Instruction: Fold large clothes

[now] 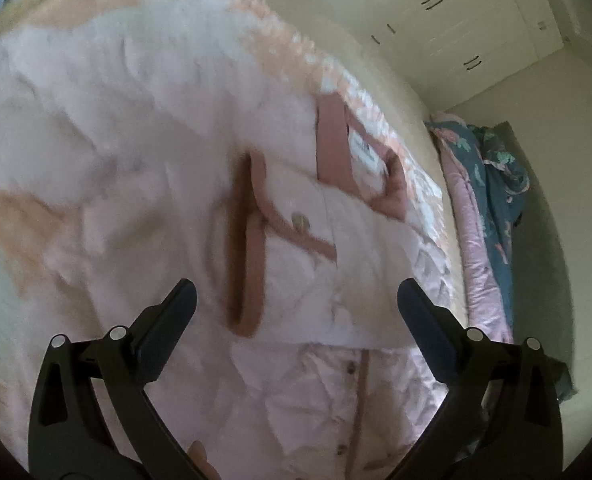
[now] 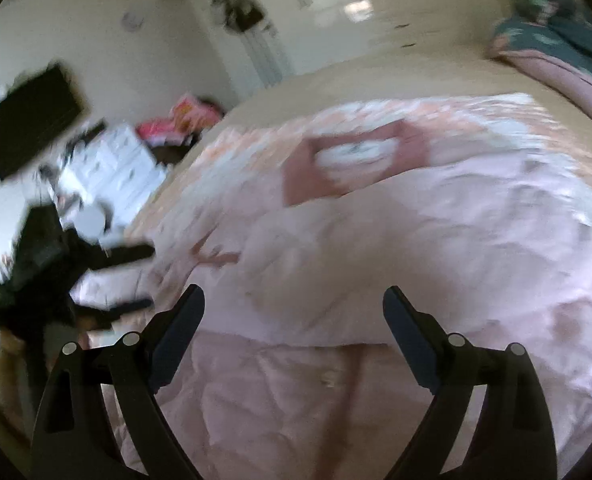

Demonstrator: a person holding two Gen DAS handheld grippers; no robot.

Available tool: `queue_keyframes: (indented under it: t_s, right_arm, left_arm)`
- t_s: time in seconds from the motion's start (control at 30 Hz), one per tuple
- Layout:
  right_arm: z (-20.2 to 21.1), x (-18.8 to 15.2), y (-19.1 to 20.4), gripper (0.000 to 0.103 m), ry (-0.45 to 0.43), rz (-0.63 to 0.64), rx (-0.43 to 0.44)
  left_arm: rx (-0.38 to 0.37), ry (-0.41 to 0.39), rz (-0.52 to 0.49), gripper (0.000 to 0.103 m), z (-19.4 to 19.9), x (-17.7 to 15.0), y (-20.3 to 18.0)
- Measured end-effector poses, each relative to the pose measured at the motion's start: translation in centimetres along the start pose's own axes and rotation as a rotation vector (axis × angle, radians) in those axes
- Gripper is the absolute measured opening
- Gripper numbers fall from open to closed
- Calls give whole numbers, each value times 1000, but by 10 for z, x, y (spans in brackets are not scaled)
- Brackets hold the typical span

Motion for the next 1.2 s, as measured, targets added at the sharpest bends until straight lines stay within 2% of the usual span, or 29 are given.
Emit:
queue_keyframes:
  t_s: [0.07,0.17,0.3,0.57,0.6,0.63,0.67,0.7,0.73,0.77,0.93,1.07,1.13,1.2]
  right_arm:
    - [18,-1,-18,90,-38,-37,-41]
    - [35,-7,-42,90,-47,-72,-114]
    - [51,-15,-69,90,-73,-132,-126]
    - [67,-28,-95,90,-82,-183,-162]
    - [68,-29,-98,90,-81,-192,-166]
    - [69,-30,-101,90,-79,-199,-175]
    - [70,-30,-105,90,-77,-207,-189]
    - [72,-30,-108,90,-77,-212,-194]
    - [74,-30,-109,90,-77,-218,-200]
    - [76,-30,-111,90,-80,-220,-208]
    - [80,-22,-115,90,-95,-235,-222]
    - [78,-13,-115,90,-103,-214,-230]
    - [71,-8,-115,90,-92,-202,-239]
    - [65,-4,-114,90,-80,-192,-243]
  left_arm:
    - [-18,28,31,94,-12,-5,2]
    - [-17,54,77,94,-30,-11,6]
    - [-13,52,110,94,-45,-18,7]
    - [66,24,89,93,-58,-7,2]
    - [76,18,73,90,-59,-4,0]
    - [100,11,57,77,-59,-1,0]
    - [117,5,46,57,-57,0,0]
    - [127,-7,26,49,-56,5,-1]
    - [126,-17,15,29,-54,8,-2]
    - [125,-33,-3,20,-49,12,-5]
    - [125,-138,-149,12,-12,39,-41]
    - [145,-219,-239,11,13,56,-61]
    - [177,-221,-260,11,10,58,-55]
    - [202,-174,-238,11,-4,56,-37]
Point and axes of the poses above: each gripper's, at about its wrist camera, not at the fingertips, and z roughly against the way its jaws point, y to its left, x to its top, the point moved 4 cm from there along -z, roughly the way its jaws point, and after that the axes turned 8 degrees about y, right-handed, at the moved point
